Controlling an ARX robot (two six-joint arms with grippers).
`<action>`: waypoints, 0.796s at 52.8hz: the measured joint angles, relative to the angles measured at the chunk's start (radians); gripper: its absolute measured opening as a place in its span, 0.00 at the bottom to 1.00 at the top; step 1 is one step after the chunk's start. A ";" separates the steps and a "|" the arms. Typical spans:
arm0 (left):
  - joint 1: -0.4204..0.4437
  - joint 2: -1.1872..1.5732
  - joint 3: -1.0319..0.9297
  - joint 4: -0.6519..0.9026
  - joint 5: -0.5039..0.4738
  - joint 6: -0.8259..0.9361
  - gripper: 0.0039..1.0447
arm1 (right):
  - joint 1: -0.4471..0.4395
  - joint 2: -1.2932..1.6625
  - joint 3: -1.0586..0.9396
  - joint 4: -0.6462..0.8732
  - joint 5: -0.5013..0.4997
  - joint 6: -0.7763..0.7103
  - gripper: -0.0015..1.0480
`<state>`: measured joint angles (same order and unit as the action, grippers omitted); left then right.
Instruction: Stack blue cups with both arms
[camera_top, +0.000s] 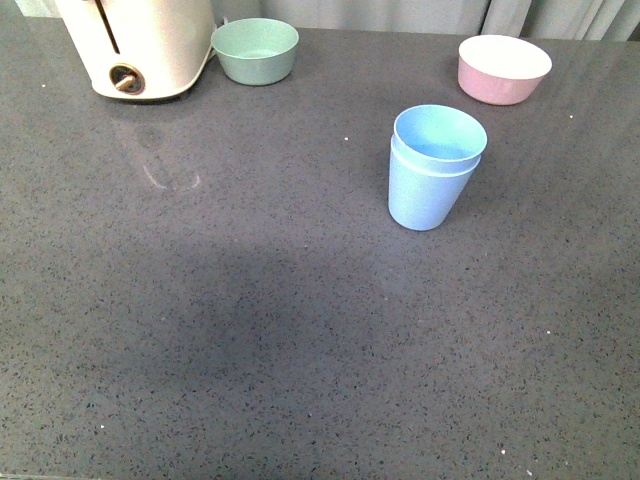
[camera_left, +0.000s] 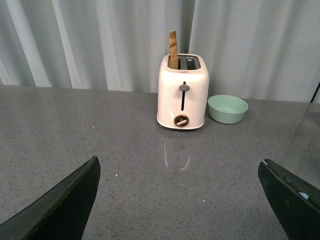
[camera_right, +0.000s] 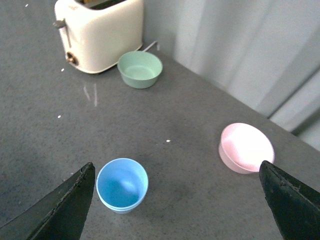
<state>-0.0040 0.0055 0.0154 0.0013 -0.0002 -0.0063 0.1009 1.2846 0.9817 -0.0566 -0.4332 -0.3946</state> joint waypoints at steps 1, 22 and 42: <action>0.000 0.000 0.000 0.000 0.000 0.000 0.92 | -0.010 -0.023 -0.014 0.005 0.003 0.016 0.91; 0.000 0.000 0.000 0.000 -0.001 0.000 0.92 | -0.003 -0.217 -0.459 0.615 0.528 0.355 0.44; 0.000 0.000 0.000 0.000 0.000 0.000 0.92 | -0.098 -0.415 -0.743 0.678 0.439 0.383 0.02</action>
<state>-0.0040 0.0055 0.0154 0.0013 -0.0006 -0.0063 0.0032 0.8696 0.2386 0.6212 0.0063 -0.0113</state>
